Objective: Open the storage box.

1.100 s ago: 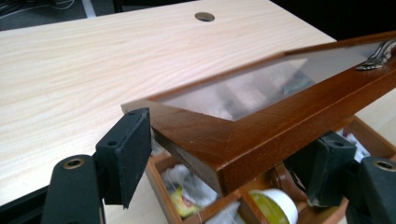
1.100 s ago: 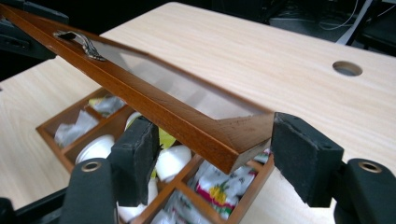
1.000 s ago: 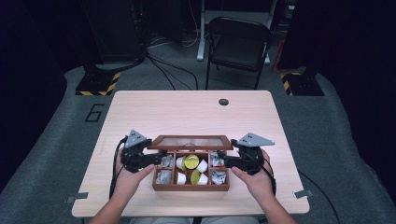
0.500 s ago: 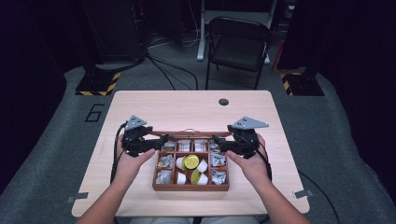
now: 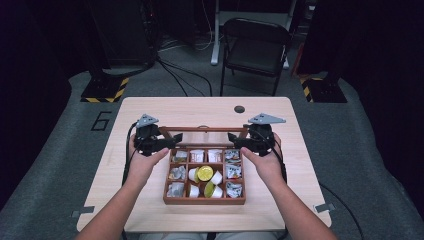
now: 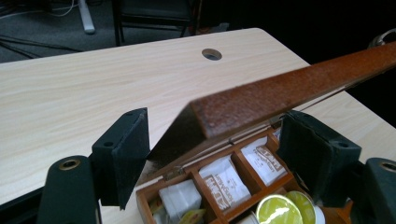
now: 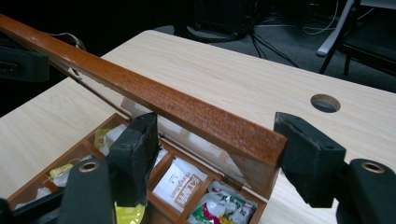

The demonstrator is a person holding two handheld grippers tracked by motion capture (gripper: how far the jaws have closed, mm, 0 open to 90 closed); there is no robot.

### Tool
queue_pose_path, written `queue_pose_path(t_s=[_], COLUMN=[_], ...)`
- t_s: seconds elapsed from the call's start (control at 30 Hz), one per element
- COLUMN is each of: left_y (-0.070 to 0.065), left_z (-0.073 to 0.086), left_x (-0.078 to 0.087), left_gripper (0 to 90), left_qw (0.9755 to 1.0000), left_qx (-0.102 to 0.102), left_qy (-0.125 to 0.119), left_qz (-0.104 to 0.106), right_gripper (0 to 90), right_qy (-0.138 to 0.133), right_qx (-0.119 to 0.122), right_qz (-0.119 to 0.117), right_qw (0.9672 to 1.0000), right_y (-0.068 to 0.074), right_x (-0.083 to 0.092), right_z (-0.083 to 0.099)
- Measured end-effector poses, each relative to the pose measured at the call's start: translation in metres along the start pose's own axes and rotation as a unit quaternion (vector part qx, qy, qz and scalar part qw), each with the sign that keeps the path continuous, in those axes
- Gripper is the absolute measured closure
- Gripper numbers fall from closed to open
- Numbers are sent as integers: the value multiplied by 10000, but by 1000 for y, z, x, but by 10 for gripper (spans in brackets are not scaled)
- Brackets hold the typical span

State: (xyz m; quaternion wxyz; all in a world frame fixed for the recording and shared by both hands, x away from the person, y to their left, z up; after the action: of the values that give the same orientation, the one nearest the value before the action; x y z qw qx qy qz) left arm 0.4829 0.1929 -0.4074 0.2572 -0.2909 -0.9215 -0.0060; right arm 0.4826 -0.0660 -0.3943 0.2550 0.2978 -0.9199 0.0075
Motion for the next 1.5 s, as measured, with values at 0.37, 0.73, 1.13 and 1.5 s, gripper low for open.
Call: queue_pose_path(t_s=[0.37, 0.73, 1.13, 1.5], left_y=[7, 14, 18, 23], left_z=[-6, -3, 4, 9], left_x=[-13, -25, -36, -45], left_gripper=[248, 247, 252, 252], left_qw=[9996, 9994, 9997, 9998], left_qx=[-49, 100, 120, 159], left_qy=[-262, -311, -202, -95], left_qz=[8, 76, 71, 48], right_gripper=[324, 327, 327, 331], right_qy=[-55, -138, -51, 63], right_qx=[51, -30, -116, -226], right_qz=[96, 137, 142, 139], right_qw=[9999, 9998, 9998, 9996], right_y=[-7, -14, -22, -28], right_x=[-17, -27, -42, -52], right_z=[-3, -3, 11, 20])
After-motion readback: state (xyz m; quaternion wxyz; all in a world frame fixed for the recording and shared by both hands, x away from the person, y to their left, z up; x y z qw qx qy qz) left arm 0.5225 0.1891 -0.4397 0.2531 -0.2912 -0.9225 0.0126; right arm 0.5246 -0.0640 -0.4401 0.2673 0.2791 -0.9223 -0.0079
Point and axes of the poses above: each handheld gripper's, and its own axes: x roughly backward along the jaws, z roughly out of its underside, y roughly to its left, the point moved 7 cm from there along -x, roughly forward along the jaws, and after that the axes turned 3 degrees about -x, right-handed, at the moved point
